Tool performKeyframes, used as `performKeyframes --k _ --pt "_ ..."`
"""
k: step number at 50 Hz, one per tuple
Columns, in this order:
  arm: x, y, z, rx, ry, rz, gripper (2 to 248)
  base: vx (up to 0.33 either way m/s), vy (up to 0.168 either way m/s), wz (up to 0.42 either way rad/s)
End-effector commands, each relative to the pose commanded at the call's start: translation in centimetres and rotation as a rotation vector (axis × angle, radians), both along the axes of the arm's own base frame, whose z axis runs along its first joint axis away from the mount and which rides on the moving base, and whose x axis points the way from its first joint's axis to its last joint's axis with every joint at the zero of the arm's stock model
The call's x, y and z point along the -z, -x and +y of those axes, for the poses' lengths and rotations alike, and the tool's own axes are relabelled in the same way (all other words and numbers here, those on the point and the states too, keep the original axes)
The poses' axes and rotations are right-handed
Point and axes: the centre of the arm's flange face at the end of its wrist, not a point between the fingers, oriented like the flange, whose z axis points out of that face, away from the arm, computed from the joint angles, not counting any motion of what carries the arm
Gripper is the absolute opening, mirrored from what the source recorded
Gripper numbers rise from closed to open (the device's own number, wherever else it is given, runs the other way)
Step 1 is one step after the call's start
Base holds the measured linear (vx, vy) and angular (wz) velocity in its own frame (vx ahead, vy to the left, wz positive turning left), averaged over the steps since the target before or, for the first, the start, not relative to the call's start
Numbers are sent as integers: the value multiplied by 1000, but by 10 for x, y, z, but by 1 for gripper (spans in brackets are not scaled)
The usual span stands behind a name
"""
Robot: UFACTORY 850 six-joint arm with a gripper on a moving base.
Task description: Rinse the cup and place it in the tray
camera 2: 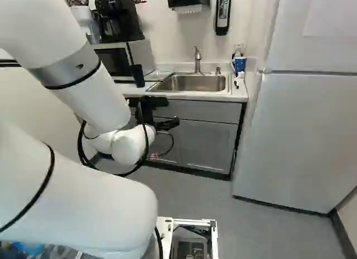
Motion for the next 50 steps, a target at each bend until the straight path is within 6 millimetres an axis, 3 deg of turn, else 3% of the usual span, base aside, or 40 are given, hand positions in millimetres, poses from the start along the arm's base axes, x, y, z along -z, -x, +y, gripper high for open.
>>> performKeyframes --k 1,50 --pt "-5 -8 0 0 0 -12 247 0 0 0" --pt "-57 -87 0 0 0 -105 247 0 0 0"
